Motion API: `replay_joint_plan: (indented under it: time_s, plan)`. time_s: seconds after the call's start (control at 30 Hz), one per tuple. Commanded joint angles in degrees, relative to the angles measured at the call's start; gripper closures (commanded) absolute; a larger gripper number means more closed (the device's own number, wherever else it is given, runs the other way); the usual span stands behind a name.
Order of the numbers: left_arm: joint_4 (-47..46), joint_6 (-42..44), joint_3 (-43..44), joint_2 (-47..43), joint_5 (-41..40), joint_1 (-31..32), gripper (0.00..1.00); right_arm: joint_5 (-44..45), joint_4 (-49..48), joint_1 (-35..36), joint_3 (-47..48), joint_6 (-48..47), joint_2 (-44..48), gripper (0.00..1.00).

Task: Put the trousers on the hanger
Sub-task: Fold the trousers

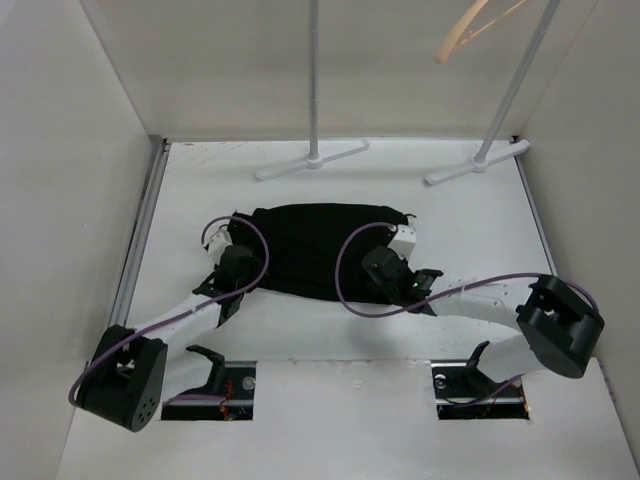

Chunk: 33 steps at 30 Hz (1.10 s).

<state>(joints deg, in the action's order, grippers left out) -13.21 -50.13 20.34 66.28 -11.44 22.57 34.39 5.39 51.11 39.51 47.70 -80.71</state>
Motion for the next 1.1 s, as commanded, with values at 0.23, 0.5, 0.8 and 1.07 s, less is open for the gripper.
replay_joint_plan:
  time_s: [0.23, 0.5, 0.8, 1.07]
  plan:
    - [8.8, -1.7, -5.3, -18.5, -1.7, -4.5, 0.7, 0.1, -0.9, 1.4, -3.9, 3.7, 0.6, 0.49]
    - [13.6, 0.7, 10.4, -19.4, -6.1, 9.6, 0.68, 0.2, 2.7, 0.9, -2.4, -1.5, 13.0, 0.33]
    - [-8.0, 0.6, 17.8, 9.5, -0.6, 13.5, 0.69, -10.7, -5.6, -14.2, 3.9, -11.3, 9.3, 0.92]
    - [-15.4, -1.9, 5.3, 15.4, -1.9, 2.0, 0.73, -20.0, -18.7, -22.3, 6.9, -7.9, -12.3, 0.92]
